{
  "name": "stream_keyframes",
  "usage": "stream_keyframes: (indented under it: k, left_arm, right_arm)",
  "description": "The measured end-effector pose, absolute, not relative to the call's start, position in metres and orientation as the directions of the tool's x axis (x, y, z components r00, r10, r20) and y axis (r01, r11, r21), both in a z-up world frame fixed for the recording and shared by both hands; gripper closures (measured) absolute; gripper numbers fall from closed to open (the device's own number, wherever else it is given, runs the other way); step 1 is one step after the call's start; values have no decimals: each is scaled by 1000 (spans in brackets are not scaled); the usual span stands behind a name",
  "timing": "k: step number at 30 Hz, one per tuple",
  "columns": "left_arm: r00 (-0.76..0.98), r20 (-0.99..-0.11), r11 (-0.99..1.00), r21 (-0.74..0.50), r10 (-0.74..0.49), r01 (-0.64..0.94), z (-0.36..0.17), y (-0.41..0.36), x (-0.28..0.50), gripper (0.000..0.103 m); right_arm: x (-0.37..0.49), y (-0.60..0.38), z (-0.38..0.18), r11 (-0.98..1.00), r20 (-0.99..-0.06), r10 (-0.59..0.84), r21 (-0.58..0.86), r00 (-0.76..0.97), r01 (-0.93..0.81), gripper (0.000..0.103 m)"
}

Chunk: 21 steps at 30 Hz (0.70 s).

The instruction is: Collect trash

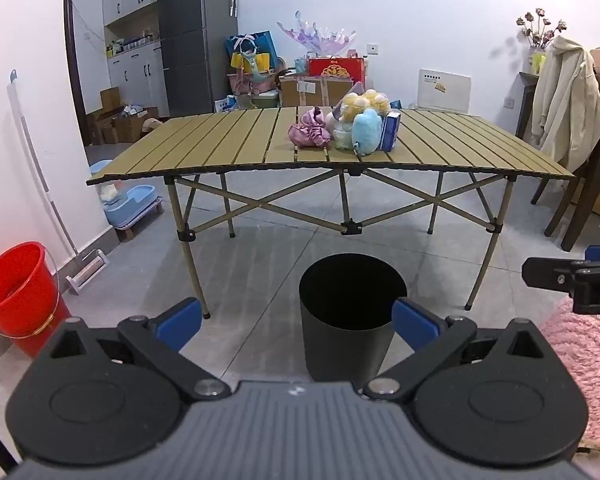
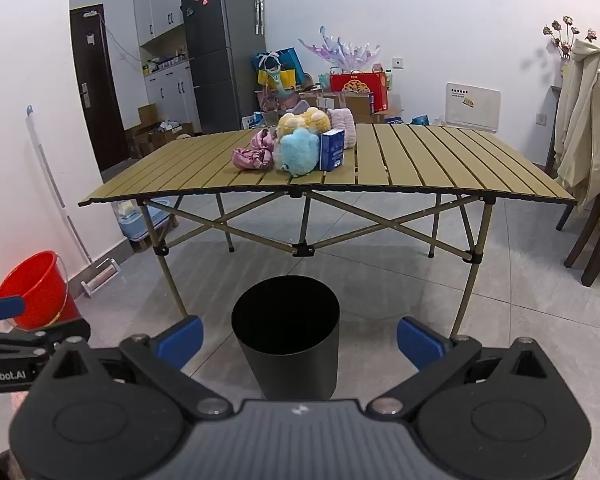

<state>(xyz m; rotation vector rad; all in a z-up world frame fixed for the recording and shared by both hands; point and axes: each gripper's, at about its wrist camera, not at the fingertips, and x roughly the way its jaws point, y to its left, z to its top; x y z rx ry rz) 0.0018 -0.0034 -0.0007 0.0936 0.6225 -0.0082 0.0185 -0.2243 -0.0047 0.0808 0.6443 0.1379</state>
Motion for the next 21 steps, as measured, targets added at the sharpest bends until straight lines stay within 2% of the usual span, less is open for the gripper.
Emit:
stream_keyframes:
  k: [3,21]
  left_arm:
    - [807,-590,998,43,-9,43,-3,3,3,0]
    - [821,-571,998,50,-6,41,-1,-1,-1,0]
  right_arm:
    - [18,-225,-5,987,-585,155,121,796,-104,0]
    - [18,-225,-5,987,-585,156,122,796,-104,0]
